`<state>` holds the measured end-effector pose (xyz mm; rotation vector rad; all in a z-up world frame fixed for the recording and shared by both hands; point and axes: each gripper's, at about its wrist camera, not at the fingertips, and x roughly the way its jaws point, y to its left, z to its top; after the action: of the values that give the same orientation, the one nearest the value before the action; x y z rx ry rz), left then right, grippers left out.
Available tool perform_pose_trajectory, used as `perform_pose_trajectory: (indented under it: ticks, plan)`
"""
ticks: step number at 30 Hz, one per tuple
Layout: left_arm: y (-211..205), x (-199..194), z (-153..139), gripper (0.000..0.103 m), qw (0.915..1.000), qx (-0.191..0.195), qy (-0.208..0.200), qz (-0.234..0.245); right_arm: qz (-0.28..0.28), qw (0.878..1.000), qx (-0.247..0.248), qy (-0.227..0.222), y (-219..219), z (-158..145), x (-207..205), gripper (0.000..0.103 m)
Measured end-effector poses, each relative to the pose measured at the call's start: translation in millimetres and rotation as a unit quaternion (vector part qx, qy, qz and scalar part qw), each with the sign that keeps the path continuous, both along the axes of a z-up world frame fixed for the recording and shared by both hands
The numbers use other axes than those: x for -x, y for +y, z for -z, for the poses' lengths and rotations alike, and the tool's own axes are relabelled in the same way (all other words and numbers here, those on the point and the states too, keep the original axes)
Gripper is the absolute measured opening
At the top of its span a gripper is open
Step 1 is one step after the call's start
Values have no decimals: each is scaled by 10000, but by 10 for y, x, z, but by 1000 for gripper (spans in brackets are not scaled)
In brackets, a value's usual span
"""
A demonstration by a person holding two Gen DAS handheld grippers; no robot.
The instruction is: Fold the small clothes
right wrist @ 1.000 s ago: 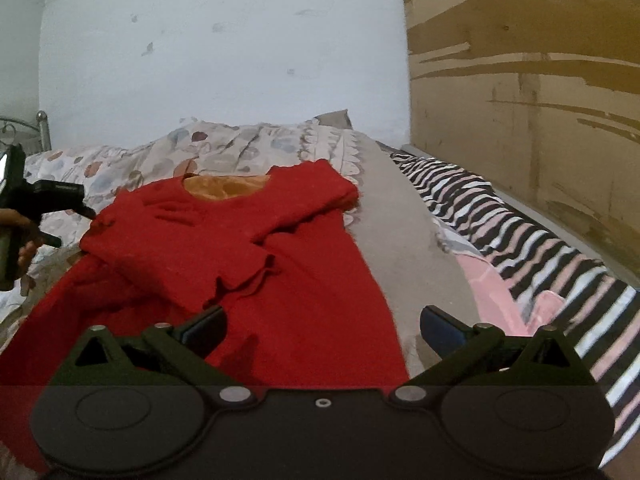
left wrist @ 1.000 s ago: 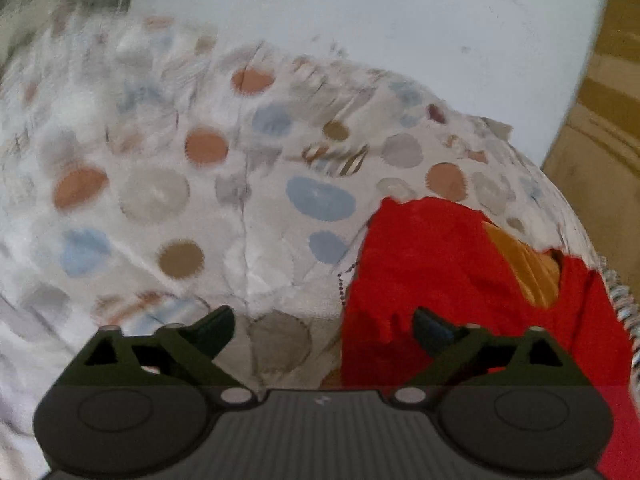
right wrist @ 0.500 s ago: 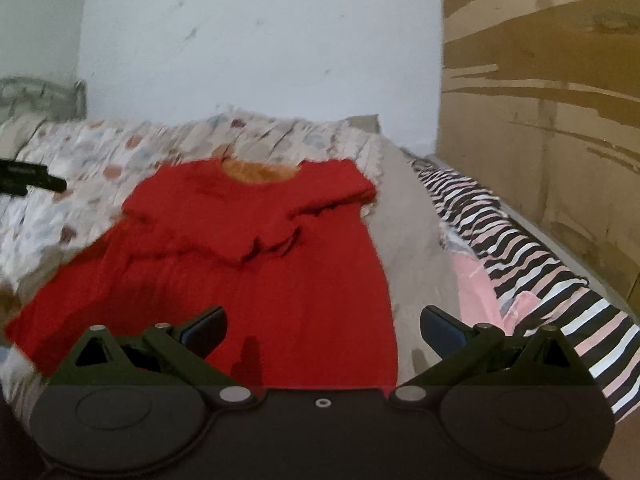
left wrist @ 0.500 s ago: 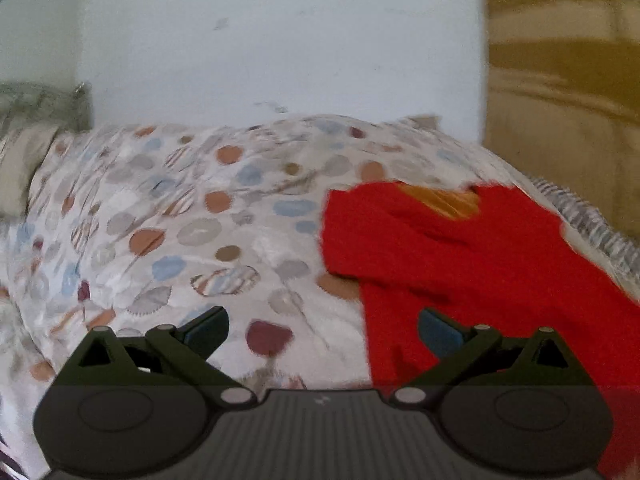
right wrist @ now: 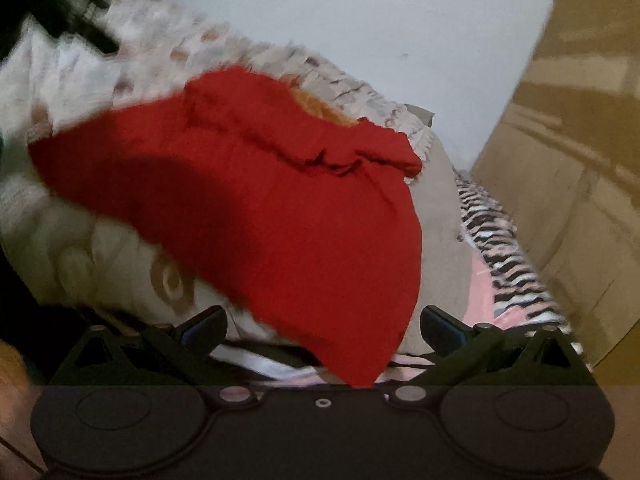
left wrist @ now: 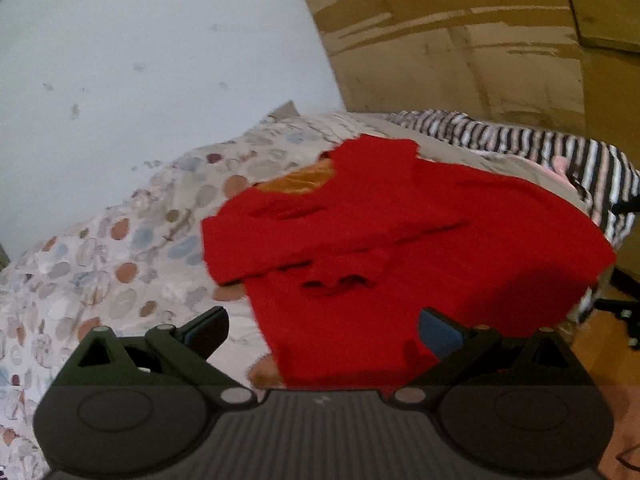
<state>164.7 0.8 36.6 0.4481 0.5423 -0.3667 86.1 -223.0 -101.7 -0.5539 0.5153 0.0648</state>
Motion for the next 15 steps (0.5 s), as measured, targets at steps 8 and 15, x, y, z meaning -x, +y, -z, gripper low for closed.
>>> perform_pose_trajectory:
  ticks: [8,15]
  plan:
    - [-85,61,224,103,9989,-113,394,222,-104,9936,1106,-203,96,257,-57,85]
    - [-255,165,379,103,9957,-356,541,664,-369,9899,1352,-211,141,265,4,55]
